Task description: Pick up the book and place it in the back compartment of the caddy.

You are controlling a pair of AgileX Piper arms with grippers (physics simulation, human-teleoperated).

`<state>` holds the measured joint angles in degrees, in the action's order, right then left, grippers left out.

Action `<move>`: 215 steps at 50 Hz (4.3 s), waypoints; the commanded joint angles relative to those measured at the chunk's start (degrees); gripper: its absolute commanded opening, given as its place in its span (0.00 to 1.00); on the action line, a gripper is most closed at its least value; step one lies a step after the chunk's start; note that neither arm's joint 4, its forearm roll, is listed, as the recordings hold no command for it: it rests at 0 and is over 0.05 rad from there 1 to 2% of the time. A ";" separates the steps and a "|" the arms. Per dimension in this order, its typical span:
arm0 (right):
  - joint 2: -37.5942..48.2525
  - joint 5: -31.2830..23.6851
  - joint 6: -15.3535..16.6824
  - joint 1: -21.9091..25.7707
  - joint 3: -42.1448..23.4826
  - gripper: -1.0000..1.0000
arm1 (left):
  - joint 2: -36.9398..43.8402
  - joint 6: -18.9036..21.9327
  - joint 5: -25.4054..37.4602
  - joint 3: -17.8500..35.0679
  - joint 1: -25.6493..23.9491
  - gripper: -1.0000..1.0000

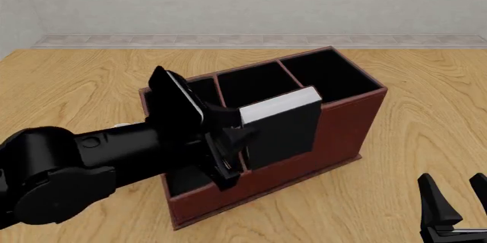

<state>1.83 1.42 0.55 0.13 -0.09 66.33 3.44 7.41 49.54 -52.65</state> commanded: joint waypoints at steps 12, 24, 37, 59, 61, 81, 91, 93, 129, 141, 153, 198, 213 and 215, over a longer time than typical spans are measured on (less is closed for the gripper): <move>0.00 0.00 0.02 0.01 0.00 1.00 | 5.07 5.31 -0.22 3.51 2.62 0.00; -0.01 -0.01 0.00 -0.01 0.00 1.00 | 7.53 6.18 -1.93 3.31 4.56 0.00; 0.00 0.00 0.00 0.00 0.00 1.00 | 10.37 5.35 -3.90 3.30 6.47 0.00; 0.00 0.00 -0.02 0.00 0.00 1.00 | 15.15 4.47 -8.40 2.62 7.14 0.00; 0.00 0.00 -0.02 0.00 0.00 1.00 | 15.61 4.32 -8.65 2.65 7.00 0.00; -0.01 -0.01 -0.01 0.00 0.00 1.00 | 19.78 4.61 -11.64 2.97 6.92 0.00; 0.00 0.00 0.03 0.01 0.00 1.00 | 22.40 4.01 -13.05 3.49 6.43 0.00; 0.01 0.00 0.02 0.00 0.00 1.00 | 22.56 3.93 -13.19 3.55 6.47 0.00; -0.01 -0.01 0.02 0.00 0.00 1.00 | 22.49 3.56 -13.91 3.00 7.66 1.00; 0.03 0.02 -0.01 0.00 0.00 1.00 | 21.22 3.81 -14.32 1.64 6.94 1.00; 0.02 0.01 -0.01 0.00 0.00 1.00 | 16.32 5.14 -15.05 -2.66 7.05 1.00; 0.00 0.00 0.00 0.00 0.00 1.00 | -3.13 2.82 -9.67 -13.30 8.58 1.00; 0.00 0.00 0.00 0.01 0.00 1.00 | -8.93 2.51 -7.76 -16.89 7.65 1.00; 0.00 0.00 -0.01 0.00 0.00 1.00 | -10.45 2.09 -6.79 -17.32 7.49 1.00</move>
<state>1.83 1.42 0.55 0.13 -0.09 59.94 6.37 -1.22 34.07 -44.83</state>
